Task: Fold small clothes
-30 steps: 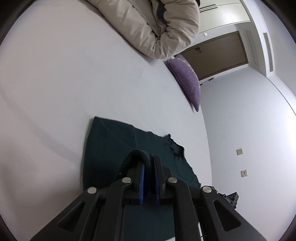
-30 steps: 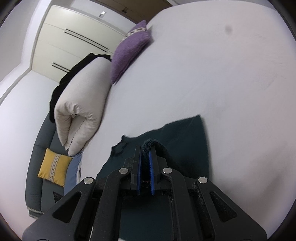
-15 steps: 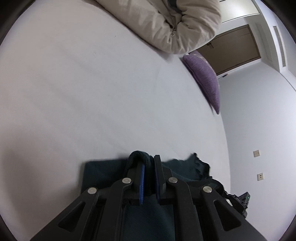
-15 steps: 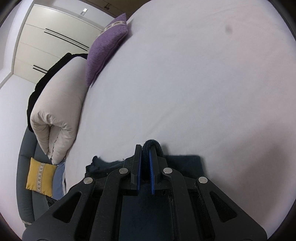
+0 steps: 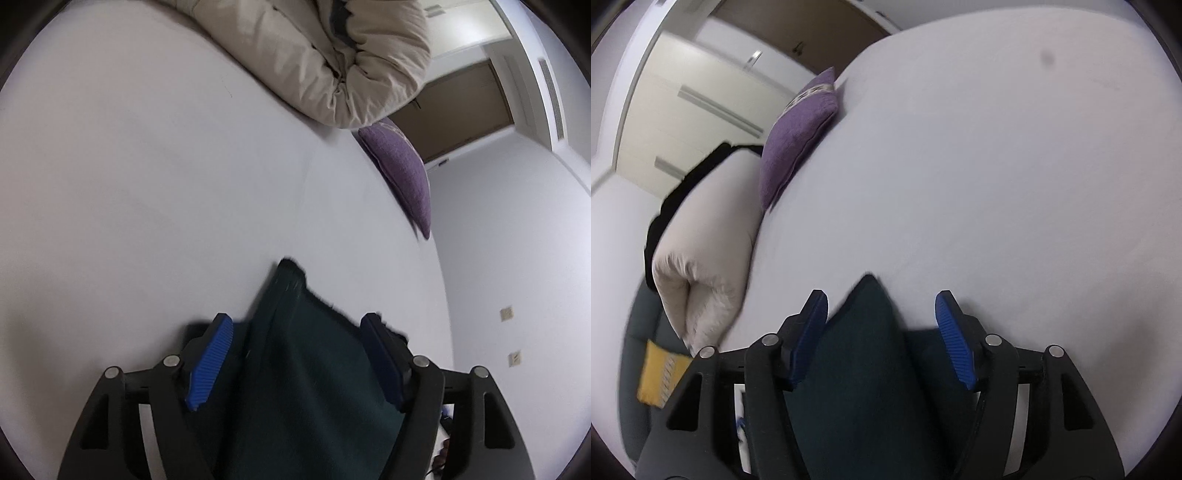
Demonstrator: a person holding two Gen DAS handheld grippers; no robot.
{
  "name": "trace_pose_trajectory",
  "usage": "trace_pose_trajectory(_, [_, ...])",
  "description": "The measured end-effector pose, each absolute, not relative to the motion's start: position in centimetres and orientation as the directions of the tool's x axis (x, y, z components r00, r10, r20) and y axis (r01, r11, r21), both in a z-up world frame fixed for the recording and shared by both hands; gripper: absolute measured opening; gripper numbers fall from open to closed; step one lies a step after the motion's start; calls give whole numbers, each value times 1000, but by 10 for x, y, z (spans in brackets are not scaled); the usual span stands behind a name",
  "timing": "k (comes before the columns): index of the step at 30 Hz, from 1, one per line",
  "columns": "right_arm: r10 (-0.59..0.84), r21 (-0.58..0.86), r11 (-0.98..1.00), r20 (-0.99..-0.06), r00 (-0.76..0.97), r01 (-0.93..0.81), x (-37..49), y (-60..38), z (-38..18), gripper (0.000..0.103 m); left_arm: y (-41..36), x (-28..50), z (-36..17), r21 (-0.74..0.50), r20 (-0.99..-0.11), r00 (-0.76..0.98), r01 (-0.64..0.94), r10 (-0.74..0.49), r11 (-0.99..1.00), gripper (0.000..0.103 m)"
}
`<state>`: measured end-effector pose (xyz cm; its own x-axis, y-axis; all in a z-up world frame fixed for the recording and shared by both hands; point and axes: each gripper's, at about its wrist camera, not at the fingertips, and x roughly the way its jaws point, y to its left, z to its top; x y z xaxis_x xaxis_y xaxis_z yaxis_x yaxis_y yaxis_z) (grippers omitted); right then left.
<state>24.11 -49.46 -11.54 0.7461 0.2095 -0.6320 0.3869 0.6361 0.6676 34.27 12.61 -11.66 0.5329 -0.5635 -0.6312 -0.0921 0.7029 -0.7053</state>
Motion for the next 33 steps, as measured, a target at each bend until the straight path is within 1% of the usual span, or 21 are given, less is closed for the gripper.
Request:
trace_pose_trajectory(2, [205, 617, 700, -656, 727, 360, 235, -482, -109, 60, 127, 326, -113, -681, -647, 529, -77, -549, 728, 73])
trace_pose_trajectory(4, [198, 568, 752, -678, 708, 333, 227, -470, -105, 59, 124, 307, -110, -647, -666, 522, -46, -534, 761, 68])
trace_pose_trajectory(6, [190, 518, 801, -696, 693, 300, 214, -457, -101, 58, 121, 284, -108, -598, -691, 520, -22, -502, 801, 67])
trace_pose_trajectory(10, [167, 449, 852, -719, 675, 268, 190, -438, -98, 58, 122, 248, -109, -543, -715, 526, -2, -461, 840, 64])
trace_pose_trajectory(14, [185, 450, 858, -720, 669, 246, 167, -437, -104, 54, 127, 225, -119, -543, -727, 510, -15, -461, 840, 57])
trace_pose_trajectory(15, [184, 444, 861, -725, 664, 247, 163, -437, -105, 52, 128, 221, -120, -544, -727, 509, -20, -460, 839, 56])
trace_pose_trajectory(20, [184, 429, 872, -732, 656, 235, 128, -431, -104, 50, 125, 205, -116, -512, -727, 528, 8, -438, 859, 56])
trace_pose_trajectory(23, [177, 420, 876, -736, 654, 236, 118, -431, -104, 50, 117, 201, -113, -471, -730, 541, 46, -418, 881, 56])
trace_pose_trajectory(24, [174, 418, 876, -738, 652, 239, 114, -431, -104, 50, 114, 201, -113, -453, -735, 542, 55, -408, 890, 54])
trace_pose_trajectory(28, [174, 414, 879, -738, 652, 235, 105, -433, -100, 48, 110, 202, -117, -420, -753, 540, 47, -377, 906, 37])
trace_pose_trajectory(29, [170, 408, 883, -740, 651, 233, 103, -432, -100, 47, 111, 201, -117, -412, -756, 539, 46, -370, 910, 34])
trace_pose_trajectory(31, [154, 388, 891, -747, 647, 235, 100, -432, -99, 44, 113, 198, -117, -402, -760, 540, 48, -362, 914, 27])
trace_pose_trajectory(32, [149, 382, 893, -748, 647, 237, 100, -433, -99, 43, 114, 198, -117, -400, -761, 540, 48, -361, 915, 25])
trace_pose_trajectory(33, [143, 379, 894, -749, 647, 241, 98, -434, -99, 41, 114, 197, -117, -401, -760, 541, 45, -360, 915, 22])
